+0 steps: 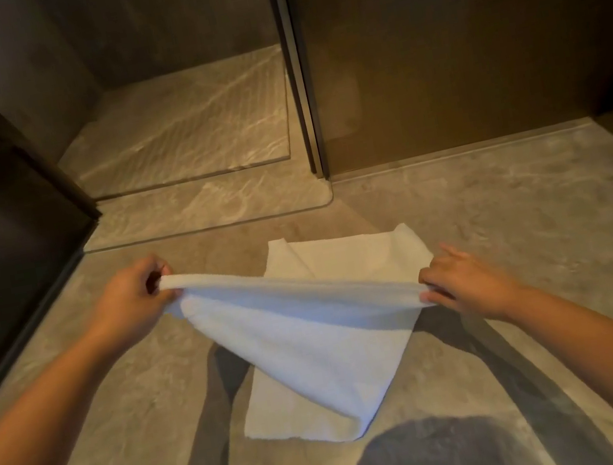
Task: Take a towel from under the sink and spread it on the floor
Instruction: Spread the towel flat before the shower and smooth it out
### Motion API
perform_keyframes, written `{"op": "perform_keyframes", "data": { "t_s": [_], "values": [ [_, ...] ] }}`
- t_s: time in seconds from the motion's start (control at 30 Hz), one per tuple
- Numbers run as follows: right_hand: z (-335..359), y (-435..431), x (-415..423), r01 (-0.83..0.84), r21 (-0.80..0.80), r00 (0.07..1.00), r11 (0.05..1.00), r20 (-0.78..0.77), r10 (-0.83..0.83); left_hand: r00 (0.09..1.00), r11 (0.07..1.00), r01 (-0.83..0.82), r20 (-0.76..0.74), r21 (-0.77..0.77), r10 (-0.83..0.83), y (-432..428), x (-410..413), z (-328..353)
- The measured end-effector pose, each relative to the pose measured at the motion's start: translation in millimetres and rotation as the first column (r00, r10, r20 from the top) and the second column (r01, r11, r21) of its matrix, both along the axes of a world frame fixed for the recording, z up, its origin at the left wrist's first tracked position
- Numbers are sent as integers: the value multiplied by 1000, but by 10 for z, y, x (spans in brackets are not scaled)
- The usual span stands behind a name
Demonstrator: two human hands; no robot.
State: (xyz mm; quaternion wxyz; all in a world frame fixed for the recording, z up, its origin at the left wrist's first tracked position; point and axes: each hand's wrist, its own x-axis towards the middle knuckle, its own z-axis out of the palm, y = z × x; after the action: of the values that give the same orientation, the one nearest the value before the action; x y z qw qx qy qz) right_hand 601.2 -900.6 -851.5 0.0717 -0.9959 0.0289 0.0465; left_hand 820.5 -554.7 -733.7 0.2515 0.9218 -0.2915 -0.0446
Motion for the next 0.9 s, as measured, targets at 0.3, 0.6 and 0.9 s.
{"op": "perform_keyframes", "data": {
  "t_s": [0.3, 0.6, 0.9],
  "values": [
    [-408, 233, -460, -284, -152, 959, 947, -61, 278, 988, 954, 114, -130, 277, -80, 514, -411, -712],
    [-642, 128, -422, -91, -267, 985, 960, -169, 46, 970, 868, 240, -78, 435, -230, 711, -737, -880],
    [-116, 0, -424, 29, -52, 995, 998, 101, -24, 985, 943, 174, -52, 284, -165, 765, -594, -618]
  ]
}}
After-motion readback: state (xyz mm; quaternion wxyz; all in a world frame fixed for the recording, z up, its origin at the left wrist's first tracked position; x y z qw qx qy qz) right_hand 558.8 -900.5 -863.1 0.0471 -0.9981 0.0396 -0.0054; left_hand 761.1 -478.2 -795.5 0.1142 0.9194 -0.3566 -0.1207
